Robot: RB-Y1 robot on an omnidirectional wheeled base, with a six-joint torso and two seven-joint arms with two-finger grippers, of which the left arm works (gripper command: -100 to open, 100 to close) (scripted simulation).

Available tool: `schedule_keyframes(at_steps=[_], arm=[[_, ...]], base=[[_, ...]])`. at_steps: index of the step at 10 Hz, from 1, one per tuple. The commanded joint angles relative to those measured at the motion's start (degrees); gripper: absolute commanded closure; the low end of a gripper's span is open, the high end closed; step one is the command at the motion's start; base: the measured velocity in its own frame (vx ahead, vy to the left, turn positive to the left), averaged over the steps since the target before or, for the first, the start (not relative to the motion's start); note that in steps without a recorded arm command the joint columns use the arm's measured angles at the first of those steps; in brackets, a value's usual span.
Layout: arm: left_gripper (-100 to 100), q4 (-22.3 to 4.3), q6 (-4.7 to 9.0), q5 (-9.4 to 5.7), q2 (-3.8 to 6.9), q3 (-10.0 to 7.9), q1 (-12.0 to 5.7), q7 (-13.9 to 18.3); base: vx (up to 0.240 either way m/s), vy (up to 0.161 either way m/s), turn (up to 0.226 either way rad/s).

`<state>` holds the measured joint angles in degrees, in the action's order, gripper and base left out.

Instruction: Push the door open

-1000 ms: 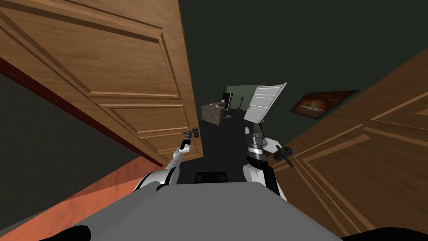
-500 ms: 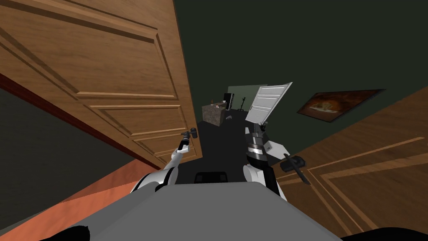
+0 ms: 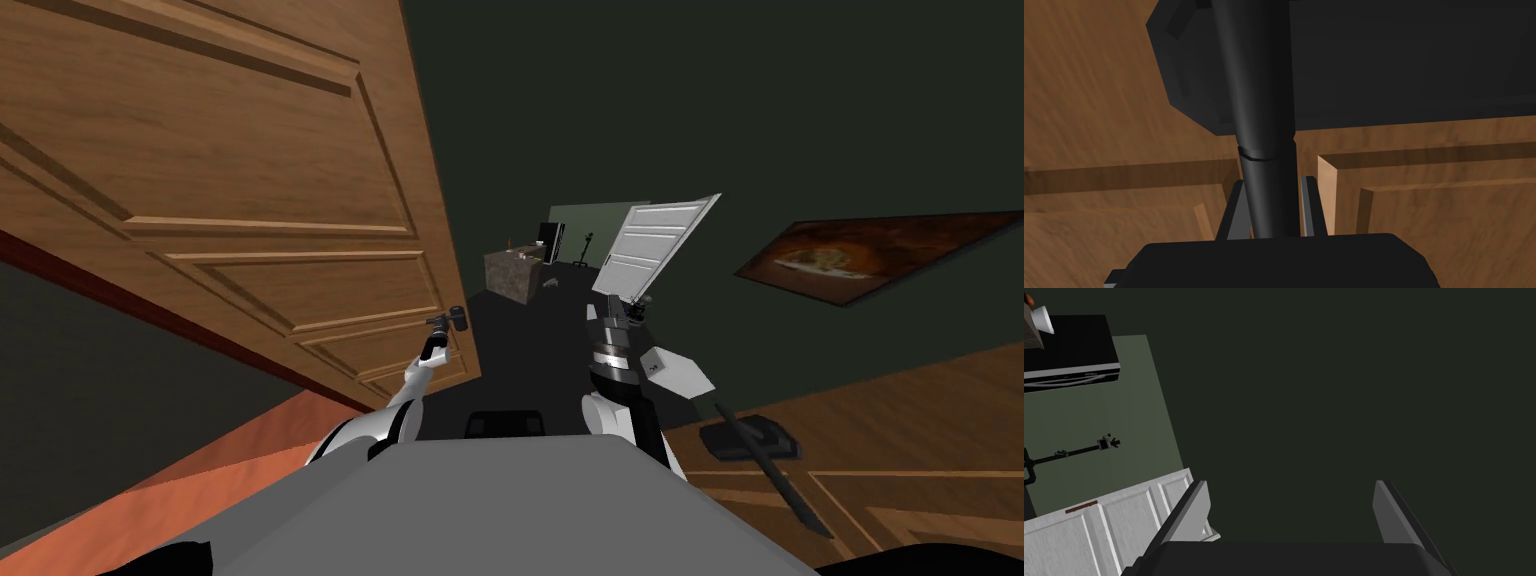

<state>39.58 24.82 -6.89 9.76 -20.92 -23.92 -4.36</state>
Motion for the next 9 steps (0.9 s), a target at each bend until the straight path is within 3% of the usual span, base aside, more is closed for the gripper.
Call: schedule_keyframes(at_steps=[1,5,6,9], arm=[[100,-0.55,0.54,-0.33,0.6,-0.89,-0.4,-0.17],[100,-0.65,0.63,-0.99,1.4,-2.96,-0.12,-0.85],[100,0.47,-0.05,-0.89,1.07,-2.81,0.74,-0.87],[100,0.45,0.11,-1.58,1.94,-5.09,1.05,-1.63]], base=[[0.197,-0.06,0.075],[0.19,-0.067,0.053],[0.085,-0.018,0.046],[0.192,-0.042,0.065]])
